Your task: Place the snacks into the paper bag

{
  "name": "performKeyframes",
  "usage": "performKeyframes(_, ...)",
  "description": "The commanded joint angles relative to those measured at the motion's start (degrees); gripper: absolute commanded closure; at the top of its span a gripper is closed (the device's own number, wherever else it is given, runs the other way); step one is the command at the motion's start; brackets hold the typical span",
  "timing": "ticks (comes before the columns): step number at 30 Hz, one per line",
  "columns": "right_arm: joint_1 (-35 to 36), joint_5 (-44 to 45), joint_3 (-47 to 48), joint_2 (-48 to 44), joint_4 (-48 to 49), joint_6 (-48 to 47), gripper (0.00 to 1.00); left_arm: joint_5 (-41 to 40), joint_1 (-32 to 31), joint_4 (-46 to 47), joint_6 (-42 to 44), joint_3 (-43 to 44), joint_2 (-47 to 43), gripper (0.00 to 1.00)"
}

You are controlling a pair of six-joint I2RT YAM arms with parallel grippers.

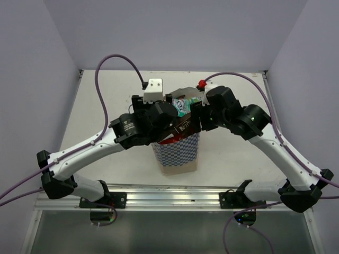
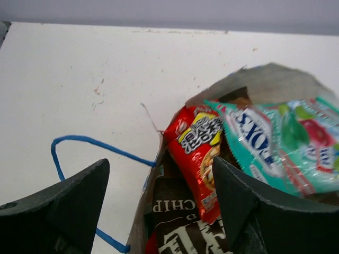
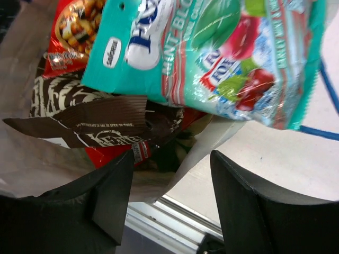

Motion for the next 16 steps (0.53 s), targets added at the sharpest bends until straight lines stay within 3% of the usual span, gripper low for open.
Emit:
performKeyframes(1,0.1,3.8,7.2,-2.9,-1.4,0.7,0.36,-7.5,-2.9,-0.2,0.2,8.1,-3.0,0.18)
performKeyframes(6,0.1,12.7,14.3,-5.7,-8.9,1.3,0.32,-11.8,-6.0,0.1,2.0,15.5,-6.3,0.17)
performKeyframes(9,0.1,20.0,17.1,-8.2,-14.3,2.1,0.29,-17.9,-6.2,2.8,5.8,12.9,-11.5,0.13)
performKeyframes(12,0.1,32.5,16.5,-11.9,-20.0,3.2,0.23,-24.5,-6.0,13.8,17.7,6.2,-19.2,0.01)
performKeyframes(14,0.1,40.6,14.6,-13.8,-24.6,4.7,0.24,-25.4,-4.7,25.8,25.6,-1.0,-26.0,0.00)
performKeyframes(15,0.2,43.1,13.9,-14.0,-26.4,5.4,0.23,-26.2,-4.1,30.6,34.1,-3.8,-28.4,0.00)
performKeyframes(16,0.1,44.6,13.1,-14.1,-30.0,7.1,0.16,-26.7,-3.6,39.7,38.5,-6.1,-30.7,0.00)
